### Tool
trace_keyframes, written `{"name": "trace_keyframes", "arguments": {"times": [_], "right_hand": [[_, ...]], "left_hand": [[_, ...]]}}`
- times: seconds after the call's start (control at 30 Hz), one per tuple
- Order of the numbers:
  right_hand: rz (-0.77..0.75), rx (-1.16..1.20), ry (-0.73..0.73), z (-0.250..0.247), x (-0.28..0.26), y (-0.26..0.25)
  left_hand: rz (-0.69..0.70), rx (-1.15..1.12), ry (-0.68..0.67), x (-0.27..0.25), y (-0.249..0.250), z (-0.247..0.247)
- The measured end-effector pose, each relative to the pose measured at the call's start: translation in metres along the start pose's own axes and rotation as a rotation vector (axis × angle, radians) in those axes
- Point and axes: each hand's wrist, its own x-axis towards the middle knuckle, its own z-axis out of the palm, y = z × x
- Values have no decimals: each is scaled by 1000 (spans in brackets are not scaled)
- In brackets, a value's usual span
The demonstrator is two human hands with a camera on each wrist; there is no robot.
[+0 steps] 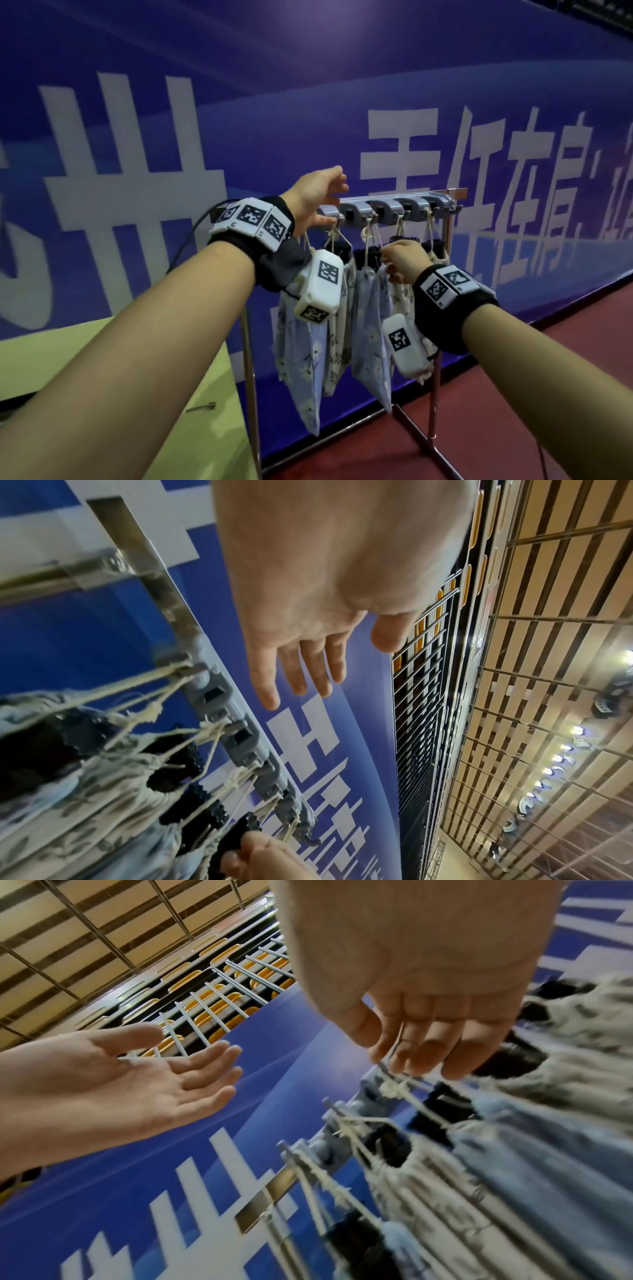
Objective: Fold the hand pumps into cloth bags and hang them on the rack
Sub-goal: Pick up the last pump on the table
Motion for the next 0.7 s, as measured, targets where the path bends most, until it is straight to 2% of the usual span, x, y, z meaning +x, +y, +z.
{"name": "trace_keyframes", "arguments": {"times": [0.13,0.43,0.7], "right_hand": [[-31,-27,-110,40,-28,-18],[-59,-80,-223,118,-74,-46],[-119,-161,-336,184,-122,-60]], "left_hand": [[17,3,61,-28,1,-31],[7,61,162,-88,-2,-97],[16,-13,238,-144,-11,-153]]}}
